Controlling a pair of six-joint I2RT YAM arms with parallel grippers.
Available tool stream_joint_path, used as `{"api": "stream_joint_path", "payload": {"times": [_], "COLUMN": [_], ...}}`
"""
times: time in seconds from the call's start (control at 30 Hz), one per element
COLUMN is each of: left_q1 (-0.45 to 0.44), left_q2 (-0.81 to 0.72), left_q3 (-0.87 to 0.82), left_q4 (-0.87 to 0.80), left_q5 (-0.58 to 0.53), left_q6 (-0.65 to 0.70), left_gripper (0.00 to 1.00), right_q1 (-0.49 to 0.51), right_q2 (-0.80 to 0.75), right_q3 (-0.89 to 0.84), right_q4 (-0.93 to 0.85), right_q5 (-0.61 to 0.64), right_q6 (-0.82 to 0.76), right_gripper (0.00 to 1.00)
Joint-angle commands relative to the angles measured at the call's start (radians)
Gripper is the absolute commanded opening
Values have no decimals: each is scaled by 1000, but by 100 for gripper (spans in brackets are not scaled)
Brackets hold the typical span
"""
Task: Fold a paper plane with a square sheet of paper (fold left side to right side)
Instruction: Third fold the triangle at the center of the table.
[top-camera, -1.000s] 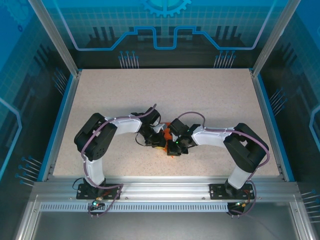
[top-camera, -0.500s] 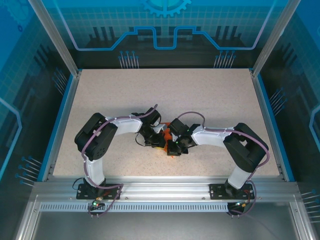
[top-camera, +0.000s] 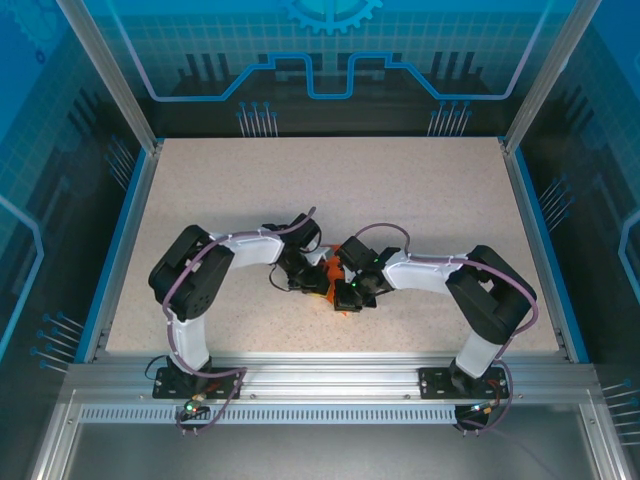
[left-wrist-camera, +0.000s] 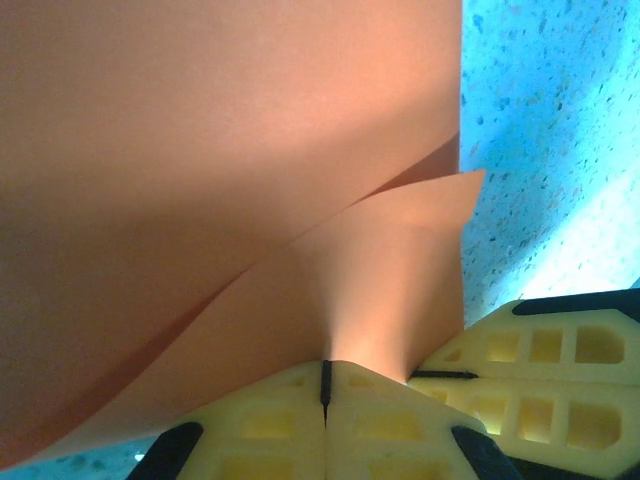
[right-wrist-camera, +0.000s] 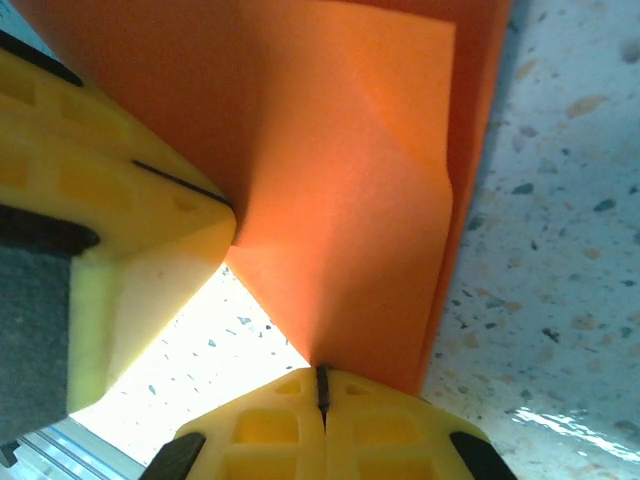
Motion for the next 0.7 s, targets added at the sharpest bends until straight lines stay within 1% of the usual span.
{"api": "stream_joint_path", "payload": {"times": [0.0, 0.4, 0.67], "left_q1": [60, 149, 181], "left_q2": [8, 6, 13], "left_q3": [-4, 15, 45], "left_q4": [-58, -103, -133], "left_q5": [-160, -217, -250], "left_q6": [42, 96, 128], "left_gripper": [7, 7, 7], "right_q1": [-4, -4, -4], "right_q2": [79, 81, 77], "right_q3": [-63, -67, -72], "right_q4": [-149, -150, -150], "right_q5": [48, 37, 33], "right_q6": [-2, -3, -3], "right_gripper": [0, 0, 0]}}
